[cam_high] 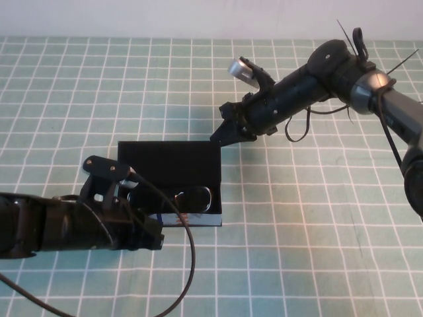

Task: Return glasses to glasses case
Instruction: Close the glasses case

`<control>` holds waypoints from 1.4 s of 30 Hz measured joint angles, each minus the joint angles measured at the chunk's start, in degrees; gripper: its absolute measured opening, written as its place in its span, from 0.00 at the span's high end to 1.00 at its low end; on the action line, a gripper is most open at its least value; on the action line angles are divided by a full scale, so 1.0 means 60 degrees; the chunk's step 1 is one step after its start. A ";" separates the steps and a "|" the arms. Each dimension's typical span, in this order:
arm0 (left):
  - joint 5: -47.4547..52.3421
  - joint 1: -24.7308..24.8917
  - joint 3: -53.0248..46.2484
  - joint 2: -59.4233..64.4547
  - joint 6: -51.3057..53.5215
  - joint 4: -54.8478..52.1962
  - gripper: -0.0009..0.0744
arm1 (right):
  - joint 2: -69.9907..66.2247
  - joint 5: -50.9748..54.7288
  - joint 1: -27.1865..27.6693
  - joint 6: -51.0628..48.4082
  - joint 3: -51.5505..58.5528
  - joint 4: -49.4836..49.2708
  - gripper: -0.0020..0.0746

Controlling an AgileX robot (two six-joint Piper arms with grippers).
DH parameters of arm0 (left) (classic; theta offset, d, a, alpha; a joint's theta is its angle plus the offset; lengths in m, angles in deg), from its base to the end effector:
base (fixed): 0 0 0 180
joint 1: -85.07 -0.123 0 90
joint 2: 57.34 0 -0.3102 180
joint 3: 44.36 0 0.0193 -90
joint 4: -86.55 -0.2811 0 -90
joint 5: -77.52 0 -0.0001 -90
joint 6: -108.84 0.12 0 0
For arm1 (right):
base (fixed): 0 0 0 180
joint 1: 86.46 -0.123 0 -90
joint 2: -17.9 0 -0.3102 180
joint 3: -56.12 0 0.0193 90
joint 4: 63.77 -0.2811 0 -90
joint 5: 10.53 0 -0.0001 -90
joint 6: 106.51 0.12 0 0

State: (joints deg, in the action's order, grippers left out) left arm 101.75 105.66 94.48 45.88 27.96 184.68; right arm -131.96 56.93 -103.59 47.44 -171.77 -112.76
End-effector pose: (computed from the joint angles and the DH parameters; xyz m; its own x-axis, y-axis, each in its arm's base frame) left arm 0.2821 -0.1582 0.1229 -0.7227 0.2752 -0.6340 0.5648 0.7639 -0.3122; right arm 0.5268 0.2499 0.1586 -0.8779 -0.3002 -0.3732 -0.4778 0.6026 0.6393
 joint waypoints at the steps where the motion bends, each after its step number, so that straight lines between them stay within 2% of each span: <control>1: 0.0000 0.0000 0.0043 0.0063 0.0000 0.0007 0.99 | -0.0024 0.0117 0.0000 -0.0022 0.0000 -0.0062 0.99; 16: 0.0000 0.0000 0.0125 0.0402 0.0019 0.0030 0.99 | -0.0075 0.0278 -0.0315 -0.0615 0.0000 -0.1469 0.99; 27: -0.0167 0.0000 0.0125 0.0402 0.0038 0.0053 0.99 | -0.0002 0.0278 -0.1096 -0.0237 0.0000 -0.1216 0.99; 42: -0.0182 0.0000 0.0125 0.0402 0.0038 0.0053 0.99 | 0.0640 0.0327 -0.2173 0.0725 0.0000 0.0480 0.99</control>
State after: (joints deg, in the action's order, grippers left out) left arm 100.66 105.66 95.23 48.29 28.19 185.00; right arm -128.12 58.89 -116.63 51.79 -171.77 -109.87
